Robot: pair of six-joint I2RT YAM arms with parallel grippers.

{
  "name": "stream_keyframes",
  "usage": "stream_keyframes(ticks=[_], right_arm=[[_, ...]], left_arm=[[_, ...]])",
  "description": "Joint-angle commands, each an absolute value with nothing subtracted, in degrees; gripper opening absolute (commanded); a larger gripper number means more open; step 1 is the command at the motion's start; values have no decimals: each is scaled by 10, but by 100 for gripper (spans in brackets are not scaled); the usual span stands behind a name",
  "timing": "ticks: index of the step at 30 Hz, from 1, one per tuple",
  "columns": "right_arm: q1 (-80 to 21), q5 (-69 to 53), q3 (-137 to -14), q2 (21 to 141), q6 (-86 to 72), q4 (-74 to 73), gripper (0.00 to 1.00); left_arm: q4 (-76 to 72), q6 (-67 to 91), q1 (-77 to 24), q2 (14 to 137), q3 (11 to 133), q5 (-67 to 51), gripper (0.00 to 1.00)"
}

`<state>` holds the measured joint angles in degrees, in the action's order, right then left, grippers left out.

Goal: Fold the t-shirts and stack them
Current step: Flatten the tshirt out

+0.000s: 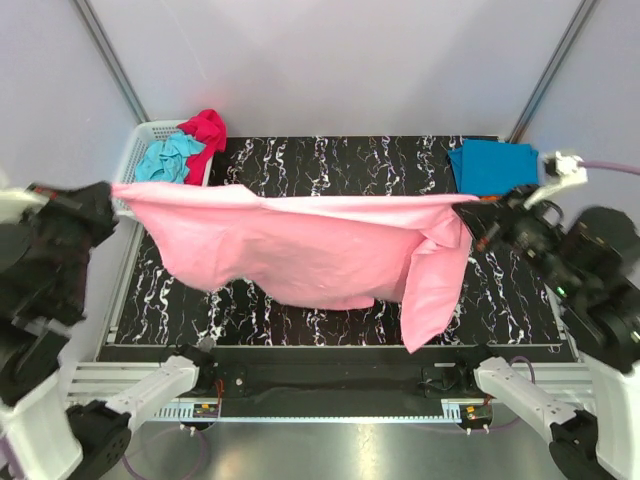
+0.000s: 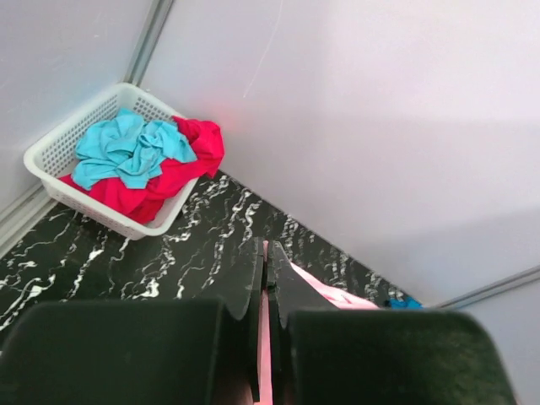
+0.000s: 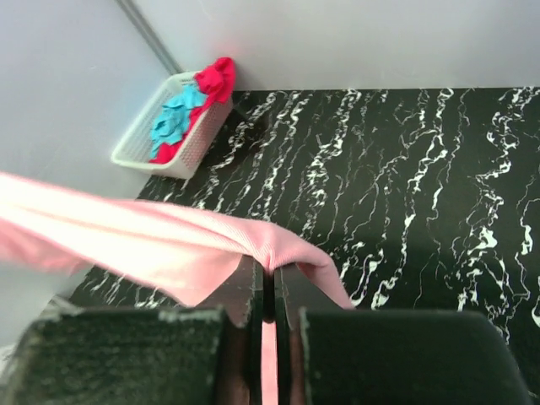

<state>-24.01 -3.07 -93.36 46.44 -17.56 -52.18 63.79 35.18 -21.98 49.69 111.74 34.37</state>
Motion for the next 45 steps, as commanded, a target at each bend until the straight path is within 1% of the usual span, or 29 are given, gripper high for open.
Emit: stream_keyframes(ticks=[1,3,4,6,7,9,10,11,12,13,14,15,16,18,20,23,24,25,28,33,45], right_arm=[[-241,17,-858,560,-162,-430,0],[-240,26,-827,597,-169,-397,0],[-239,30,-797,635,-176,-362,0],[-239,23,-766,670,-179,-328,0],[-239,24,-733,704,-189,-292,0],[-238,31,-708,743,-191,-259,0],[-239,59,-698,764,-195,-255,4],[-239,82,-696,811,-199,-251,17],[-239,142,-699,836,-206,-252,25],[-238,163,-707,885,-207,-254,35],[-239,193,-715,909,-210,-256,42],[-236,249,-722,927,-215,-262,45],[-236,272,-735,959,-214,-264,43],[-236,314,-745,976,-219,-270,42],[-236,316,-751,983,-214,-270,42],[-235,186,-768,992,-178,-268,41],[-235,111,-773,995,-177,-279,40],[-236,81,-777,998,-181,-283,37],[-238,31,-754,986,-198,-286,37],[-238,40,-707,973,-207,-290,39],[-238,82,-650,940,-209,-308,36]], left_arm=[[601,316,-217,626,1099,362,0],[578,313,-216,679,1092,358,0],[574,314,-216,735,1093,355,0],[558,316,-216,790,1094,357,0],[553,317,-215,847,1092,359,0],[542,324,-213,905,1098,361,0],[539,328,-212,931,1099,363,0],[537,337,-212,990,1108,366,0],[539,344,-211,1016,1113,371,0],[538,348,-211,1040,1118,367,0],[539,359,-211,1084,1121,363,0],[541,366,-211,1097,1120,362,0],[541,373,-212,1106,1115,367,0],[538,388,-212,1109,1088,380,0],[536,388,-212,1104,1063,402,0],[535,383,-209,1093,1045,410,0],[535,382,-209,1088,1042,411,0],[534,382,-209,1085,1035,410,0],[534,381,-208,1079,1027,402,0],[531,383,-208,1070,1013,382,0],[519,385,-208,1041,969,345,0]])
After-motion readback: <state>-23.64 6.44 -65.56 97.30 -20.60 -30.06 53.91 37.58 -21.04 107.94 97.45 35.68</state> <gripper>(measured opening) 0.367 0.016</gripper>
